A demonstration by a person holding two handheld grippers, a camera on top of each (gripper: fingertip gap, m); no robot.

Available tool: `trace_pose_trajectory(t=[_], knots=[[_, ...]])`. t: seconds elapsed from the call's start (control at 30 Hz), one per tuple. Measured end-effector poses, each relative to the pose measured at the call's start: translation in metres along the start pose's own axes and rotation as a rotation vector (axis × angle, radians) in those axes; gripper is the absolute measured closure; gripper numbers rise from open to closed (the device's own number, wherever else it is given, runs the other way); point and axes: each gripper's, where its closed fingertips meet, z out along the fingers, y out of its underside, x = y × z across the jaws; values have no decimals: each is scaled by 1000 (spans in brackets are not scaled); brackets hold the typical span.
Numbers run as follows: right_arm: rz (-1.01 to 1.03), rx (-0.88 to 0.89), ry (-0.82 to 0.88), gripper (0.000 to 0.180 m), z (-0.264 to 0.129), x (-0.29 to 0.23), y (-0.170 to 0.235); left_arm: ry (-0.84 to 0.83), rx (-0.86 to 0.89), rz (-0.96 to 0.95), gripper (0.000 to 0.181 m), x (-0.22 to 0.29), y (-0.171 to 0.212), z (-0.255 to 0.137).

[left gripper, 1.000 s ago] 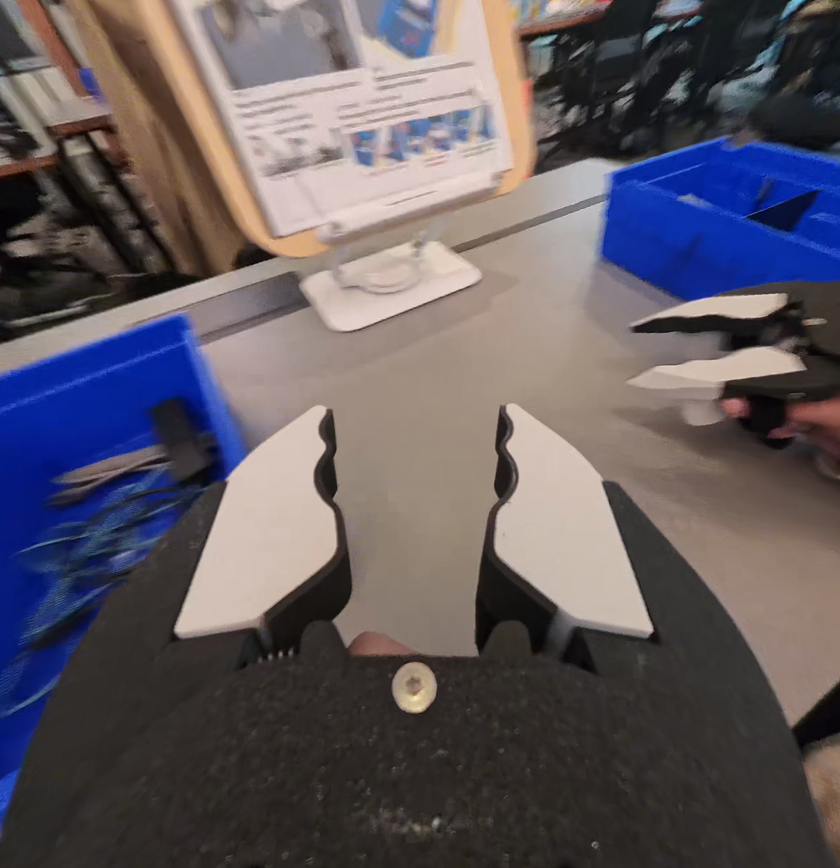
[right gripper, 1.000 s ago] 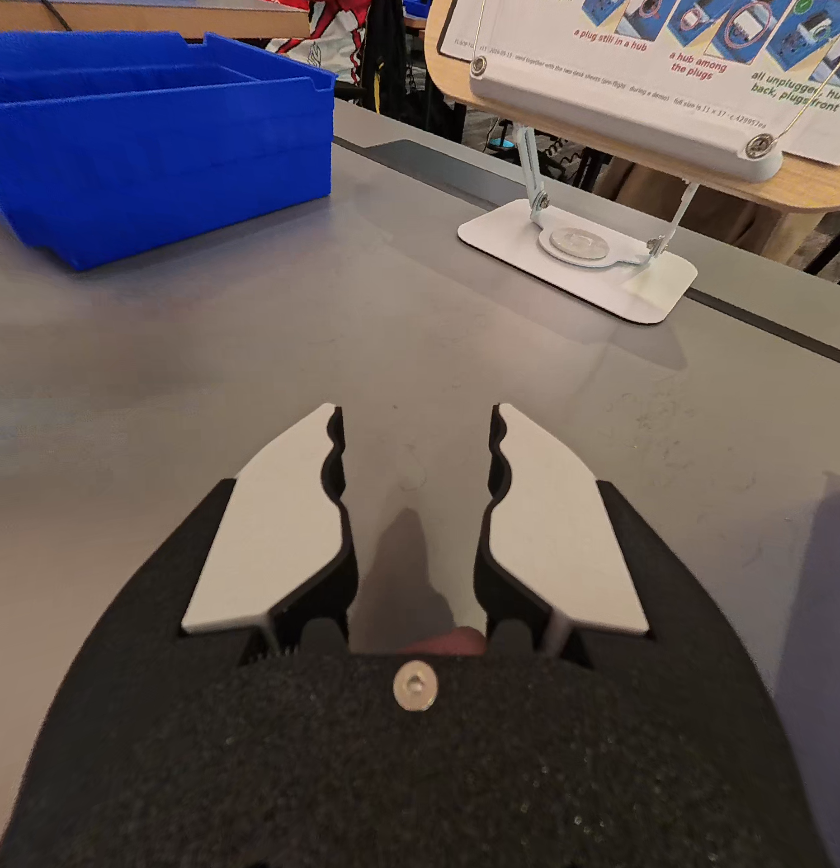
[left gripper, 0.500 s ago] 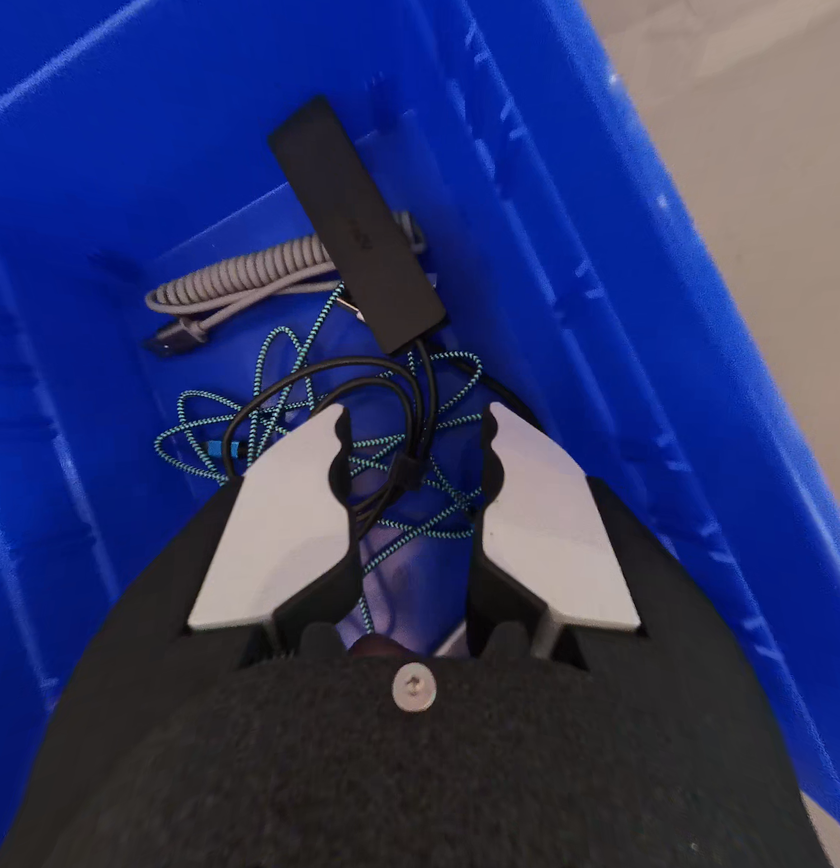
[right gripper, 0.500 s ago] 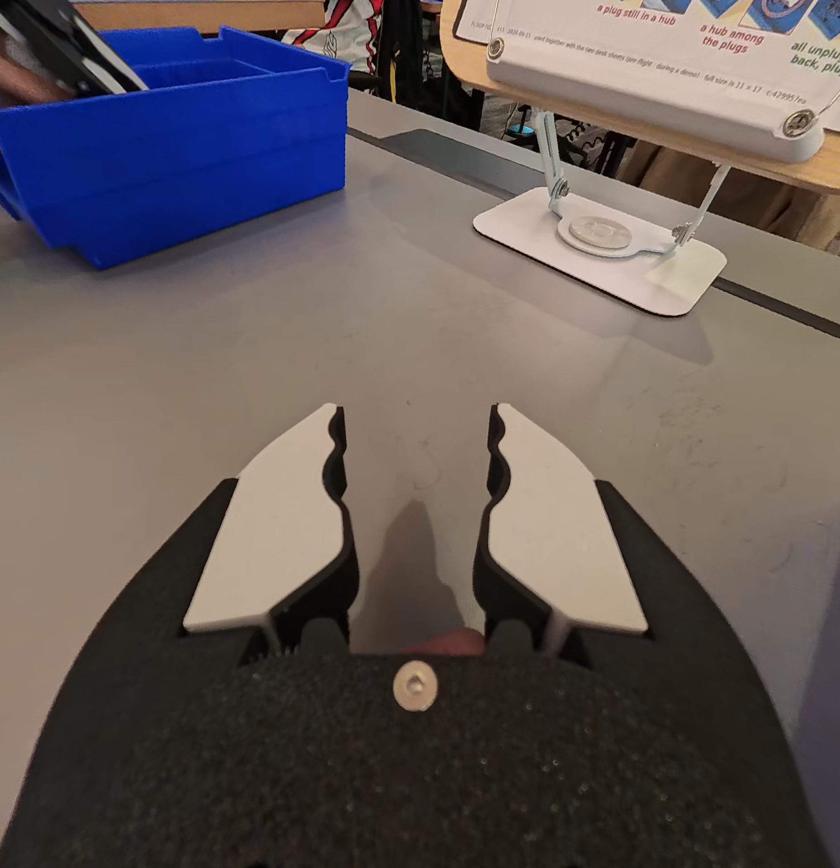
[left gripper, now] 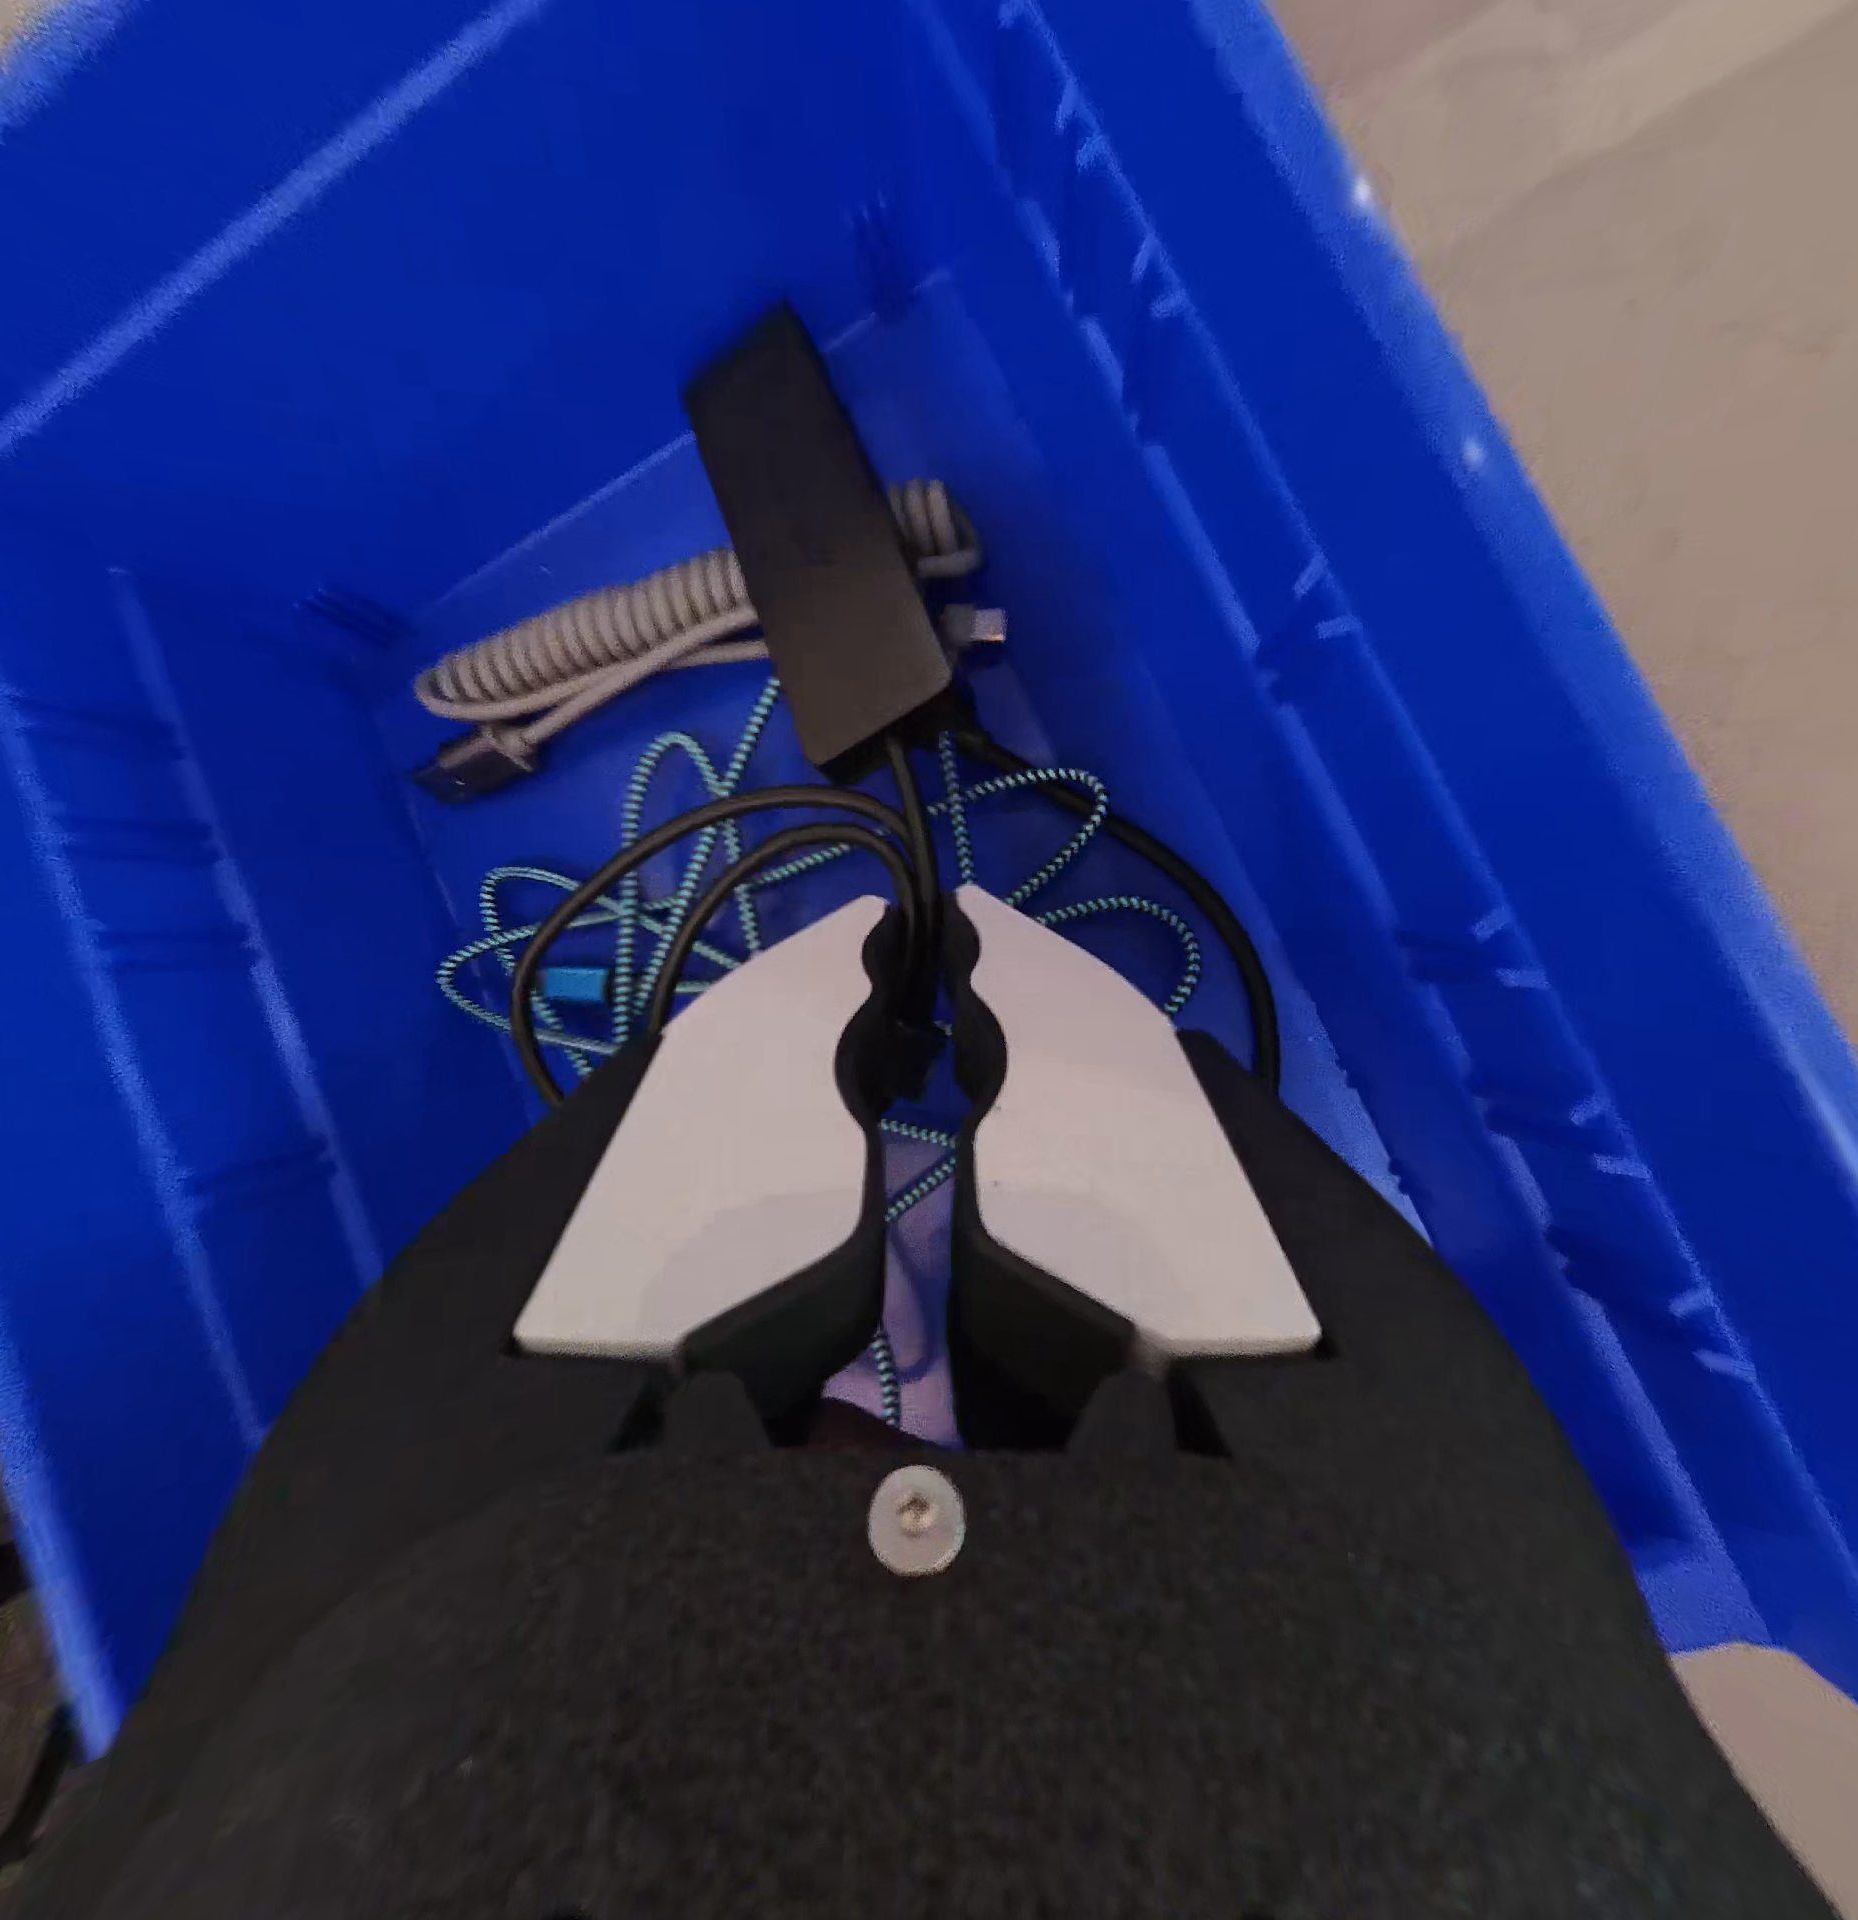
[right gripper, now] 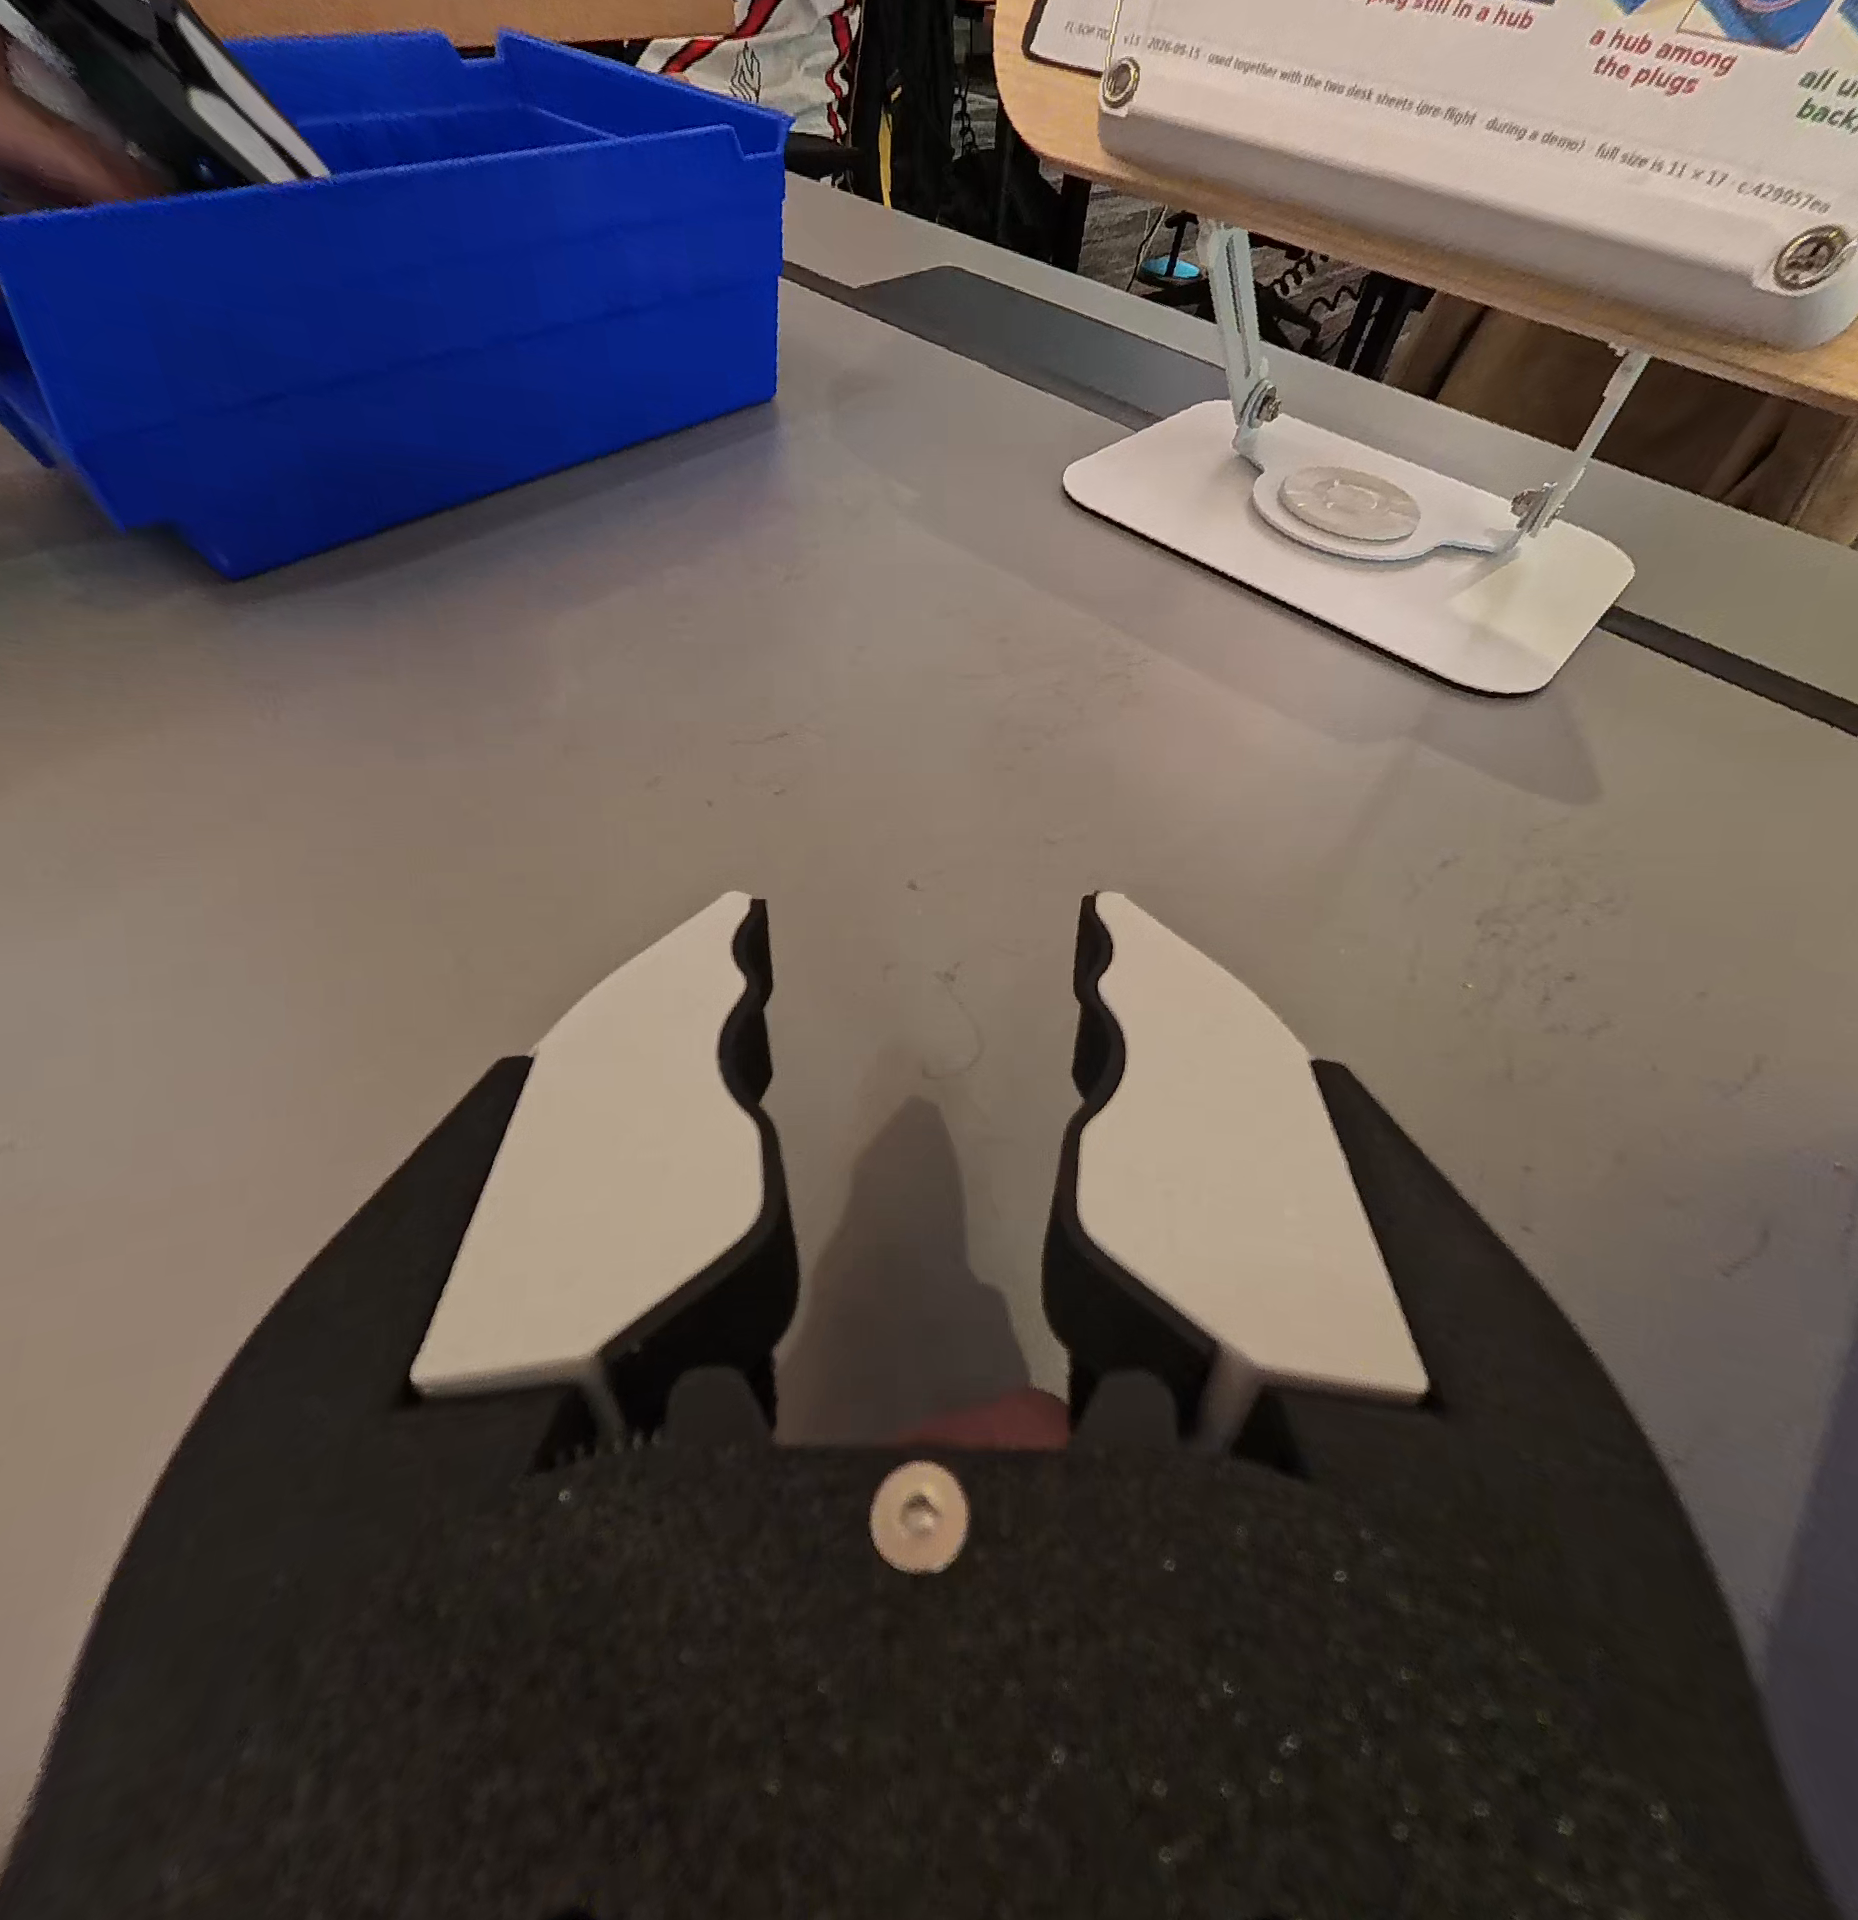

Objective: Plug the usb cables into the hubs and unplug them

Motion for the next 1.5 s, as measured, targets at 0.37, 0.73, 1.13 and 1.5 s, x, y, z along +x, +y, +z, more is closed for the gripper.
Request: trace_pose_trajectory(t=[0.37, 0.73, 1.13, 1.5], knots=[[7, -2, -5, 124, 0, 0, 0, -72, 177, 35, 174, -29, -70, -89], [31, 25, -11, 125, -3, 2, -2, 28, 362, 173, 174, 59, -135, -147], [49, 75, 16, 125, -16, 17, -4, 294, 403, 359, 174, 256, -125, -71], [77, 70, 15, 125, -19, 24, -2, 429, 326, 407, 173, 304, -70, -30]])
